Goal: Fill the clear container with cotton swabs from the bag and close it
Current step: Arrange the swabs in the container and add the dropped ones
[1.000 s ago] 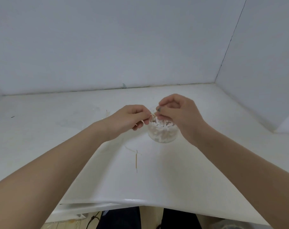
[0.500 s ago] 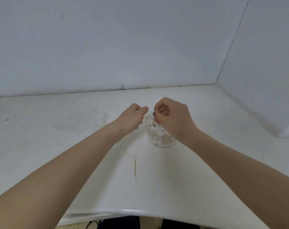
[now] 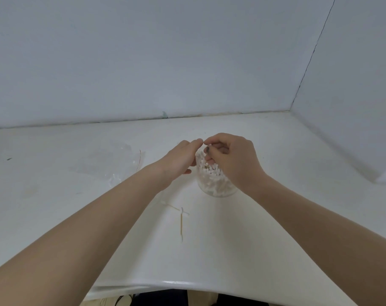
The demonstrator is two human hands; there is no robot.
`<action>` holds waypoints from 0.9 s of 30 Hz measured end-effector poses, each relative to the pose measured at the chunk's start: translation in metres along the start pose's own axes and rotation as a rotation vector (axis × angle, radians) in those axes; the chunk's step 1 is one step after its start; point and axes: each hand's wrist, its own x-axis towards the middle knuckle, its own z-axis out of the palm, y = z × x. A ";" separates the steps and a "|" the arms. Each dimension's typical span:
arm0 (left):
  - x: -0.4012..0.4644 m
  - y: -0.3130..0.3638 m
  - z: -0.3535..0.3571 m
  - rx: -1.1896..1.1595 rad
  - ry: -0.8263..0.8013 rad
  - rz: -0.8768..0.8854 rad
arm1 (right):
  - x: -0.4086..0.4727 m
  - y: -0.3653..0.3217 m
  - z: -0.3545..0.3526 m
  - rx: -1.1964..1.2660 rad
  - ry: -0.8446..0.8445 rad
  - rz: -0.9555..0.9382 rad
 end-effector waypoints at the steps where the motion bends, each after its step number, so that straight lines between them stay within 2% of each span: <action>1: 0.000 -0.001 -0.001 -0.022 0.008 -0.009 | 0.001 -0.001 0.001 0.027 0.008 0.012; 12: 0.003 -0.006 -0.003 -0.088 0.010 -0.033 | -0.003 0.000 0.005 -0.047 -0.068 -0.025; 20: 0.000 -0.014 0.003 -0.028 -0.074 0.008 | -0.008 0.003 0.001 -0.093 -0.088 -0.038; 27: 0.002 -0.022 0.006 -0.044 0.005 0.010 | -0.001 0.010 -0.004 -0.115 -0.013 -0.026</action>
